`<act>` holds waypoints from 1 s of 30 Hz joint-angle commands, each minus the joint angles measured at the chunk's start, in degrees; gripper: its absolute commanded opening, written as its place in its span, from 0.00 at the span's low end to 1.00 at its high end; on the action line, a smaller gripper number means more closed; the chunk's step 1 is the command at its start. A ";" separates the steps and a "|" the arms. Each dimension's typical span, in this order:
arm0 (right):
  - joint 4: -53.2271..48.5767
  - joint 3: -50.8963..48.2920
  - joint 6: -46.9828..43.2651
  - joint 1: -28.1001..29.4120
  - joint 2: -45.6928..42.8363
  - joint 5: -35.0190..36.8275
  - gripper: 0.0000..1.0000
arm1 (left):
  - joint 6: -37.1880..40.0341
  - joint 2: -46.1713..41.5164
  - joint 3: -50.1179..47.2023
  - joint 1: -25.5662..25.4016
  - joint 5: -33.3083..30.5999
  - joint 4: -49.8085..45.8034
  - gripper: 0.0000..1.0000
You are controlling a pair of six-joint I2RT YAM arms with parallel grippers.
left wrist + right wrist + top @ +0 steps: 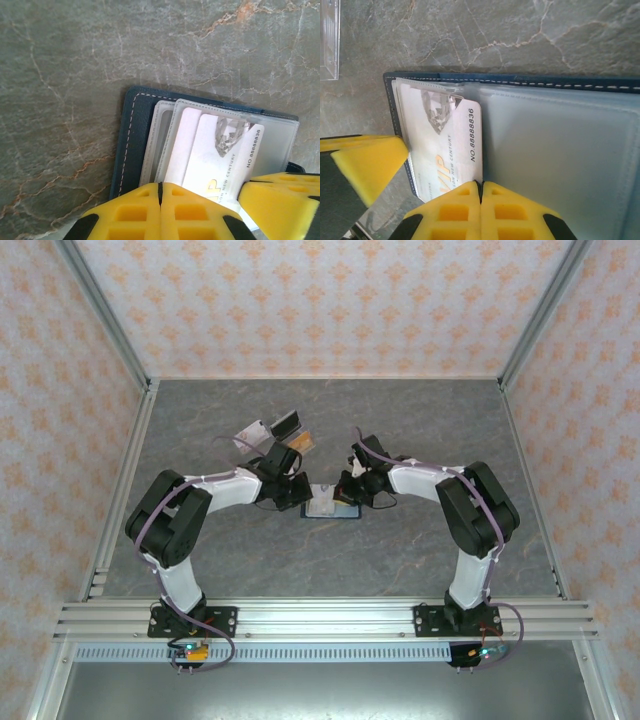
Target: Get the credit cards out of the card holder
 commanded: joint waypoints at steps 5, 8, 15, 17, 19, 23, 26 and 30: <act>-2.48 -1.13 -1.68 -0.26 -1.93 3.58 0.00 | 2.04 -0.85 3.09 -0.23 1.50 -1.22 0.05; -2.20 -1.10 -1.58 -0.29 -1.78 3.35 0.00 | 2.79 0.35 4.14 -0.54 2.32 -1.84 0.05; -0.63 -1.49 -0.59 -0.27 -1.83 3.30 0.00 | 2.27 4.01 4.64 -0.79 1.59 -2.62 0.03; -0.38 -1.58 -0.35 -0.29 -1.77 3.14 0.00 | 2.40 5.01 4.80 -0.73 2.00 -2.75 0.02; -0.15 -1.67 -0.10 -0.30 -1.62 3.00 0.02 | 2.62 5.86 4.91 -0.75 2.41 -3.19 0.02; 1.36 -2.23 1.24 -0.40 -1.16 2.04 0.15 | 3.30 6.11 4.47 -0.75 0.64 -4.98 0.02; 2.39 -2.37 1.98 -0.40 -0.63 1.47 0.19 | 3.76 6.23 4.05 -0.74 -0.59 -6.10 0.01; 3.07 -2.02 2.37 -0.40 0.04 0.72 0.19 | 3.67 6.37 3.24 -0.75 -1.02 -6.03 0.01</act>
